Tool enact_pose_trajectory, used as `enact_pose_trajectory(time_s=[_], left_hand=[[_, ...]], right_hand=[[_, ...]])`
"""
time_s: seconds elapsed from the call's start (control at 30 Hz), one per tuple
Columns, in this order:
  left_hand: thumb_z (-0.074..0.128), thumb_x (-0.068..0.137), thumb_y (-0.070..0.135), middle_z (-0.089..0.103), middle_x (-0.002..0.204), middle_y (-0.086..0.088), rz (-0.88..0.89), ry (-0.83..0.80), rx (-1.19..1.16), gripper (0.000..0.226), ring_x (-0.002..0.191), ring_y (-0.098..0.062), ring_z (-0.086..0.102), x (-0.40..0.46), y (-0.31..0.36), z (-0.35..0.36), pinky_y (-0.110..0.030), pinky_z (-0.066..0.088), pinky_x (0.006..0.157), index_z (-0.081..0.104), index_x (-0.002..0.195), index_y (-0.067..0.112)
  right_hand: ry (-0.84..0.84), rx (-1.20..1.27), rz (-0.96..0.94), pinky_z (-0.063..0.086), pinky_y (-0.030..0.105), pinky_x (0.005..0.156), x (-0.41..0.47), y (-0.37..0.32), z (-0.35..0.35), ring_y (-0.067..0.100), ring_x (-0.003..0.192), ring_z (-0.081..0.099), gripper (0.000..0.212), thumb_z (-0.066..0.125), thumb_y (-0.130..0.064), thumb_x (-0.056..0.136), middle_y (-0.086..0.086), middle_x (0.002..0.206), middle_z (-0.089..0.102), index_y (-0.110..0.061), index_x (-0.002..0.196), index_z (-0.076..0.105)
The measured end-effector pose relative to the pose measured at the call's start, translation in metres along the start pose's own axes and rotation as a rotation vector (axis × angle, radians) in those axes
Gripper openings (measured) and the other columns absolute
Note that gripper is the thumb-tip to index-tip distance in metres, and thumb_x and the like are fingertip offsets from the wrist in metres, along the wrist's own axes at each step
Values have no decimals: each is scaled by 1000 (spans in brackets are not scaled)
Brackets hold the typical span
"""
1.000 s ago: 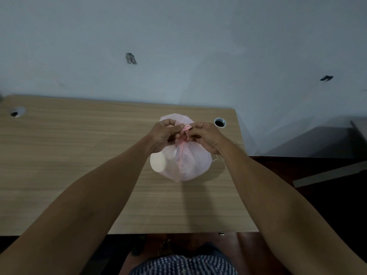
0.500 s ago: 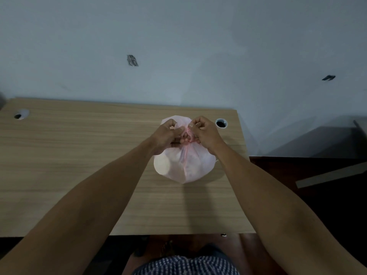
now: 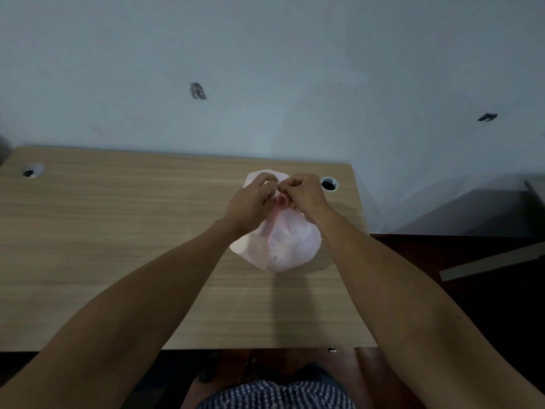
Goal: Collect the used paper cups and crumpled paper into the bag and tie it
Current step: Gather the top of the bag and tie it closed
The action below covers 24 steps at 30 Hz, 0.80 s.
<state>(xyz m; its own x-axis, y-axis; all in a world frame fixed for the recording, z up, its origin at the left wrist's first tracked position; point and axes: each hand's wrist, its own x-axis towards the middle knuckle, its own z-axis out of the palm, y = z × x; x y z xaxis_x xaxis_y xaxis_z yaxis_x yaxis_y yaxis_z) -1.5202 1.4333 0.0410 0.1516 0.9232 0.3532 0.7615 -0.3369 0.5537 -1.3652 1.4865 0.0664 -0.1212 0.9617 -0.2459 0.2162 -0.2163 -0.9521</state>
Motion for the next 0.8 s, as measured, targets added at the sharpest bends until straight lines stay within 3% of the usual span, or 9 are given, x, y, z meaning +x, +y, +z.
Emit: enact_pose_trajectory(time_s=[0.13,0.23,0.3,0.37,0.43,0.5,0.6,0.7,0.8], left_hand=[[54,100,29,62,80,1,-88,-47,10,20,65,-28,58,-1,4,-2,-42,48,53,49,87,15],[61,99,19,55,66,-4,-362,-29,-335,28,43,-20,53,8,14,-3,-31,40,39,41,81,16],[65,96,12,50,61,-5,-503,-3,-533,29,38,-11,46,14,17,-5,-26,35,37,40,82,16],[66,94,8,49,59,-6,-594,6,-704,28,39,-10,42,17,16,-7,-24,31,38,40,85,16],[65,95,7,50,56,-4,-647,0,-801,28,37,-11,41,17,13,-9,-23,29,38,40,87,16],[64,97,7,49,52,-3,-699,15,-861,26,37,-10,40,14,8,-8,-22,29,38,40,88,14],[62,100,9,46,43,-2,-742,37,-885,23,35,-12,36,10,-2,-4,-22,27,38,46,83,9],[59,101,11,47,40,-3,-780,57,-901,17,35,-13,39,5,-11,-1,-23,31,39,51,89,2],[54,102,8,47,39,-3,-789,73,-927,32,34,-12,41,2,-6,0,-20,34,39,60,71,-1]], right_hand=[[29,-85,0,45,24,46,6,2,-3,14,49,58,19,61,3,91,12,78,64,-1,109,66],[49,-190,-87,53,25,56,7,6,-2,17,65,61,28,49,5,92,6,99,59,-5,114,63],[67,-240,-150,59,28,72,5,7,1,15,81,61,31,46,4,93,9,115,53,-5,118,63],[97,-286,-174,55,30,89,3,9,0,5,91,55,30,45,0,96,10,128,43,-8,120,62],[97,-307,-176,50,28,93,3,10,-1,7,96,52,27,44,-1,98,13,132,42,-10,117,61],[87,-311,-183,53,39,97,2,15,-1,19,104,57,25,44,-1,95,15,127,49,-14,107,62],[61,-246,-188,58,47,88,0,18,-2,28,97,63,19,48,1,90,11,103,62,-3,92,66],[12,-241,-233,52,40,75,-10,13,-2,23,80,61,21,51,-8,85,5,77,63,-8,67,62],[-32,-304,-290,41,32,69,-16,17,-1,16,76,52,22,58,-16,85,7,72,60,-8,64,58]])
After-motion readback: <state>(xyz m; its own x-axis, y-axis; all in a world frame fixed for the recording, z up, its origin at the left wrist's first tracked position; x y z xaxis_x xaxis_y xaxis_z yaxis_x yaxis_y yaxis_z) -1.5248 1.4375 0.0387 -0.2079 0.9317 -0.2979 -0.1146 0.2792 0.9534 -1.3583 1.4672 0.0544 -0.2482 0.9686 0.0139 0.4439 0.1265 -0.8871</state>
